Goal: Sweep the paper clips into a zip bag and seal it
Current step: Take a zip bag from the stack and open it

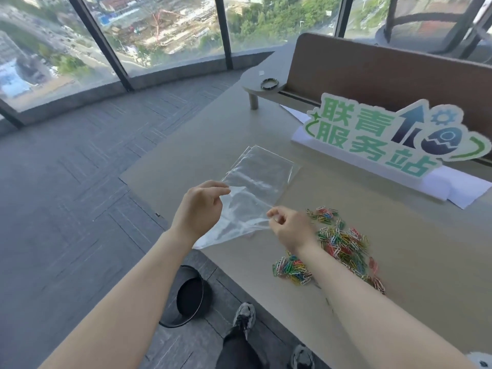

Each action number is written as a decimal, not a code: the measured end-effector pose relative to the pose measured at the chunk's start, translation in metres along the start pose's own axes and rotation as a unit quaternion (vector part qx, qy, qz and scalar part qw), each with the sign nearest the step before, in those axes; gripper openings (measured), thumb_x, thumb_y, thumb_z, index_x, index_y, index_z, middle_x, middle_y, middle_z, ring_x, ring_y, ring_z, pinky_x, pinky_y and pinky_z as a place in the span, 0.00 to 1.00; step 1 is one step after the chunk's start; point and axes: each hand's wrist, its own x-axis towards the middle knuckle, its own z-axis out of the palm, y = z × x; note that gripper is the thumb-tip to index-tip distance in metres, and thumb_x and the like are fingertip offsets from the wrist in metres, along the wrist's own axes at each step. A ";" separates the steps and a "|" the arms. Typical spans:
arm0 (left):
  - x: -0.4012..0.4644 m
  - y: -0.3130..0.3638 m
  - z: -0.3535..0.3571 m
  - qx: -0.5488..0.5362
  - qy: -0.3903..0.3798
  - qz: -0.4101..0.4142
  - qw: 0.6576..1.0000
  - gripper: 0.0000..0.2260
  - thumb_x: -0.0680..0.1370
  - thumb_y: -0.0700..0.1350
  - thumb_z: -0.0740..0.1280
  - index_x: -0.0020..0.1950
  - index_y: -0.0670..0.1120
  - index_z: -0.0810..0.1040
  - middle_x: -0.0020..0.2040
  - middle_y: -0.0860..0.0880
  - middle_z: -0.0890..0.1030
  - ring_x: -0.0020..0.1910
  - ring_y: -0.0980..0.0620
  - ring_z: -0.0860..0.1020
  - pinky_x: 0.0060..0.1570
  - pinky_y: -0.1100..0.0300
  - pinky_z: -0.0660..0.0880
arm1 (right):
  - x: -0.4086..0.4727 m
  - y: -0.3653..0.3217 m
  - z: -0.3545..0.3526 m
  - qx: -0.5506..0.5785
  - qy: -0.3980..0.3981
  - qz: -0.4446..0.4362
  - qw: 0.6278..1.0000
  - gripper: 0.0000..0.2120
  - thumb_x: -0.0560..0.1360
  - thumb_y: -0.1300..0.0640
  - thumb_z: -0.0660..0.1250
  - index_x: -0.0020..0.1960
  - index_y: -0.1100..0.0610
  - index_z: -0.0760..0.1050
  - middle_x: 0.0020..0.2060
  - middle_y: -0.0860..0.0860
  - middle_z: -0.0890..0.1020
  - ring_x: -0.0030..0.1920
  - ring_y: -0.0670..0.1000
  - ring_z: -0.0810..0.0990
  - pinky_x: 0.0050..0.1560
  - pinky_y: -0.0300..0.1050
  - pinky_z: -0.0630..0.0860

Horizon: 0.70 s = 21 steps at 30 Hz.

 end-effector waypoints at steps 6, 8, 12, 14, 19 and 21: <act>-0.072 0.013 -0.003 0.038 0.018 -0.041 0.998 0.17 0.72 0.28 0.62 0.54 0.42 0.83 0.55 0.50 0.82 0.48 0.51 0.82 0.48 0.59 0.78 | -0.027 0.008 0.012 0.007 -0.081 -0.036 0.996 0.05 0.73 0.56 0.65 0.44 0.47 0.78 0.29 0.44 0.78 0.30 0.47 0.75 0.32 0.44 0.72; -0.094 0.013 -0.003 0.050 0.021 -0.054 0.997 0.18 0.72 0.27 0.63 0.54 0.42 0.83 0.55 0.49 0.82 0.47 0.50 0.82 0.48 0.57 0.79 | -0.036 0.009 0.021 0.000 -0.101 -0.041 0.994 0.05 0.74 0.57 0.65 0.41 0.48 0.77 0.29 0.45 0.78 0.28 0.47 0.75 0.29 0.45 0.73; -0.133 0.008 -0.004 0.066 0.020 -0.094 0.993 0.19 0.71 0.26 0.62 0.56 0.42 0.83 0.56 0.48 0.82 0.49 0.49 0.82 0.49 0.57 0.79 | -0.050 0.008 0.043 -0.025 -0.133 -0.060 0.989 0.05 0.73 0.55 0.65 0.39 0.48 0.75 0.29 0.44 0.78 0.29 0.47 0.74 0.31 0.48 0.74; -0.151 0.004 -0.004 0.069 0.019 -0.111 0.991 0.20 0.70 0.26 0.62 0.56 0.42 0.83 0.57 0.48 0.82 0.50 0.50 0.82 0.50 0.57 0.79 | -0.056 0.008 0.053 -0.039 -0.146 -0.065 0.986 0.05 0.73 0.55 0.65 0.39 0.47 0.74 0.29 0.44 0.77 0.30 0.46 0.74 0.31 0.46 0.72; -0.192 -0.013 0.002 0.057 0.006 -0.164 0.985 0.21 0.72 0.27 0.61 0.61 0.43 0.80 0.61 0.50 0.80 0.56 0.52 0.80 0.57 0.59 0.76 | -0.070 0.012 0.080 -0.066 -0.177 -0.074 0.979 0.02 0.75 0.53 0.65 0.44 0.47 0.75 0.31 0.42 0.77 0.34 0.46 0.75 0.34 0.46 0.73; -0.205 -0.018 0.006 0.049 0.001 -0.183 0.982 0.22 0.72 0.28 0.61 0.62 0.43 0.79 0.62 0.50 0.79 0.59 0.52 0.78 0.59 0.62 0.73 | -0.074 0.013 0.089 -0.073 -0.183 -0.072 0.978 0.03 0.75 0.53 0.65 0.47 0.47 0.76 0.32 0.42 0.78 0.35 0.45 0.76 0.36 0.46 0.75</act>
